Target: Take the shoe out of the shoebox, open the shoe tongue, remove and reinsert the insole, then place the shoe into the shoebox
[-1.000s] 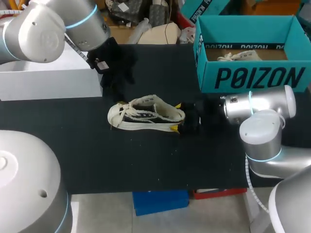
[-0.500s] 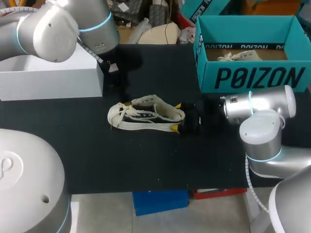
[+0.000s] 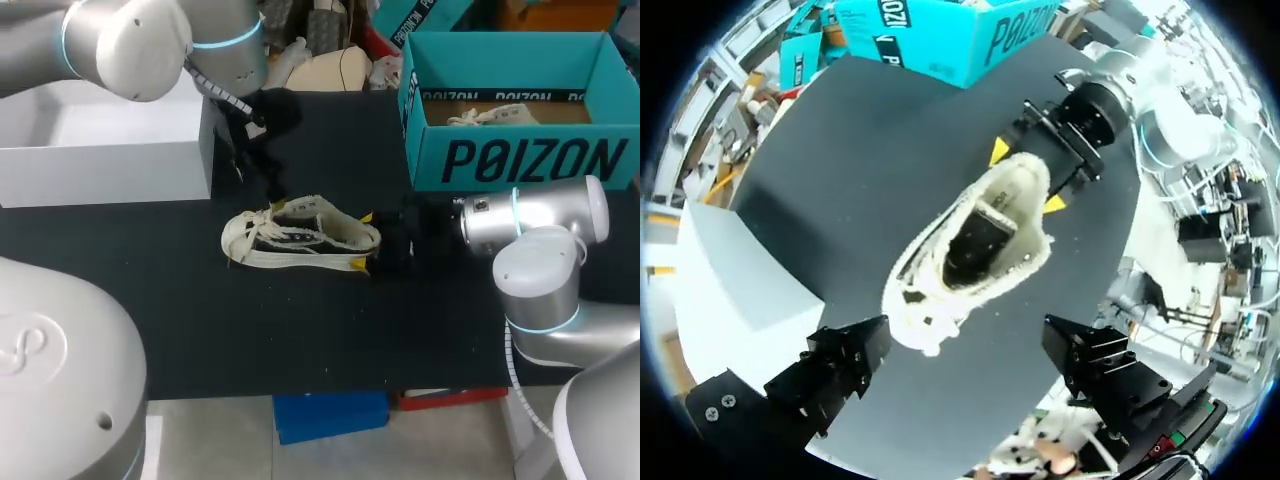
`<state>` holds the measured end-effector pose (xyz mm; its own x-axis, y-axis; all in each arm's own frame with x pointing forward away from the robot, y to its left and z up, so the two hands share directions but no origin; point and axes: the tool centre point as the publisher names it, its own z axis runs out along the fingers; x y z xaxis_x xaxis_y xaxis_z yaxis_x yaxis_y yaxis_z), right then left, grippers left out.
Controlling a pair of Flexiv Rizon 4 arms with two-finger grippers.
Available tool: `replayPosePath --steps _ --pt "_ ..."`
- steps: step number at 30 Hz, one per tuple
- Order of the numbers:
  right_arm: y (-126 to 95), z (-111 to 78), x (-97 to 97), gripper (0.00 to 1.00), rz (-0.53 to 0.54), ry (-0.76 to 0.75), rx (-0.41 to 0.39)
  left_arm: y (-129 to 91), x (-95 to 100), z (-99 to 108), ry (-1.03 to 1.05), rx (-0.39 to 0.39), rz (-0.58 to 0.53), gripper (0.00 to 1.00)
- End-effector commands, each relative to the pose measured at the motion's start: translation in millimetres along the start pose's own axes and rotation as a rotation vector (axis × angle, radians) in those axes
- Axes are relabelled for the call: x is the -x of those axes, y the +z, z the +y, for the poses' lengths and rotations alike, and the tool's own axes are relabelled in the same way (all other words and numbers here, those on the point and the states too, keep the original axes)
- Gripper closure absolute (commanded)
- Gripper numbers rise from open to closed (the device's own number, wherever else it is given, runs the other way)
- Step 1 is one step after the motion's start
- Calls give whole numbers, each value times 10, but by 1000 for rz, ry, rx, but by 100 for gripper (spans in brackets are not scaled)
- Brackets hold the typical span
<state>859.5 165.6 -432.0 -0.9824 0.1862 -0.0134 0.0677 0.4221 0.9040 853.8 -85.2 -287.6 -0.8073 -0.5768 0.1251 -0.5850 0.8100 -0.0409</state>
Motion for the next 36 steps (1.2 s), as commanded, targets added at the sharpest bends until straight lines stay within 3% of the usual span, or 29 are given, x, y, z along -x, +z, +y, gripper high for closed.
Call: replayPosePath --steps 1,5,18,28,36 --pt "34 -7 3 100 -3 1 -1 1 -9 -63 -496 236 -4 0" --pt "34 -7 3 100 -3 1 -1 48 -66 -95 -711 203 -113 0" --pt "34 -7 3 100 -3 1 -1 66 -112 -116 -864 0 -140 0" --pt "34 -7 3 100 -3 1 -1 122 -287 -269 -785 -68 -231 0" --pt "34 -7 3 100 -3 1 -1 202 -322 -397 -774 -37 -271 0"
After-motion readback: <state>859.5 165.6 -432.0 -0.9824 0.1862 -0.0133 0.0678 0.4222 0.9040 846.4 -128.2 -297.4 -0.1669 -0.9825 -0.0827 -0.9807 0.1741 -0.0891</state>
